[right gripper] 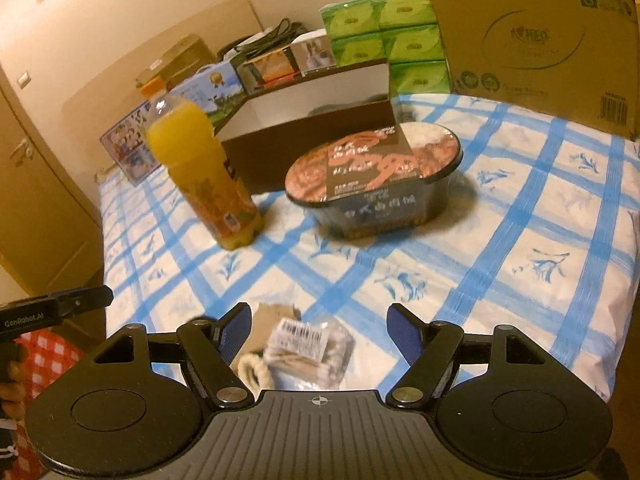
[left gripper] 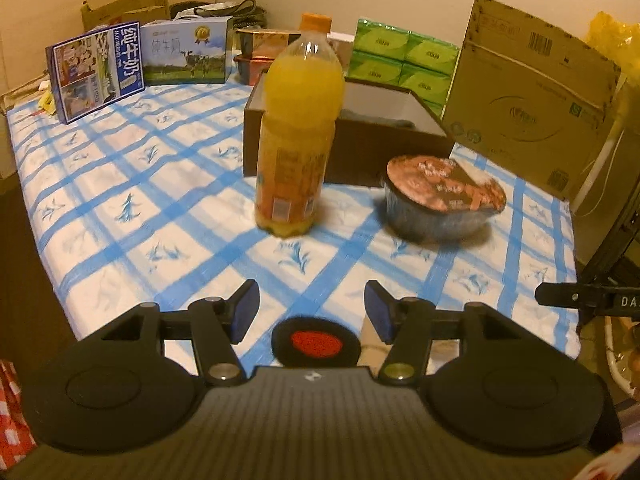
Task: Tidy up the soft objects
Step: 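Move both tools back to the remaining items on the table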
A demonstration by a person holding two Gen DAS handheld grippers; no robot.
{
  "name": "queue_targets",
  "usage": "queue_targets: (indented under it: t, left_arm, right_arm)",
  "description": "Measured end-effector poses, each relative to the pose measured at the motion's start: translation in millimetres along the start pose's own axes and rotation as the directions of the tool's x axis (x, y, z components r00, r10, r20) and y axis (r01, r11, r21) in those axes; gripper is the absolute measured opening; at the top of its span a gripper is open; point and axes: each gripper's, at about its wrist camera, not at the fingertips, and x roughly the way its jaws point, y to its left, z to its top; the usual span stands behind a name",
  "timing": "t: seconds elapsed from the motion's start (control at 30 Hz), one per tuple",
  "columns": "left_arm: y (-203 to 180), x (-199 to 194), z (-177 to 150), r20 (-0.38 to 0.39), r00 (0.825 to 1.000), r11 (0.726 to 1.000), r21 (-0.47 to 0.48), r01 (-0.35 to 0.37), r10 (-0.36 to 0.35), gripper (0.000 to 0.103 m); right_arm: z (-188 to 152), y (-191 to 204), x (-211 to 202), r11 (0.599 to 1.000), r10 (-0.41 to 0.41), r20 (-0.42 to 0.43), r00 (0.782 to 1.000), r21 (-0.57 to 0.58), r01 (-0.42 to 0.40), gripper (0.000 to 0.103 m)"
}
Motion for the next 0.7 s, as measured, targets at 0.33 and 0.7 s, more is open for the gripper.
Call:
queue_targets:
  t: [0.33, 0.7]
  left_arm:
    - [-3.5, 2.4, -38.5, -0.042, 0.999, 1.0, 0.005, -0.023, 0.023, 0.056]
    - [-9.1, 23.3, -64.6, -0.13, 0.992, 1.0, -0.016, -0.005, 0.003, 0.056]
  right_arm:
    - [-31.2, 19.2, 12.4, 0.991, -0.021, -0.048, 0.999, -0.134, 0.014, 0.074]
    - [-49.2, 28.2, 35.2, 0.983, -0.014, -0.1, 0.995, -0.182, -0.005, 0.074]
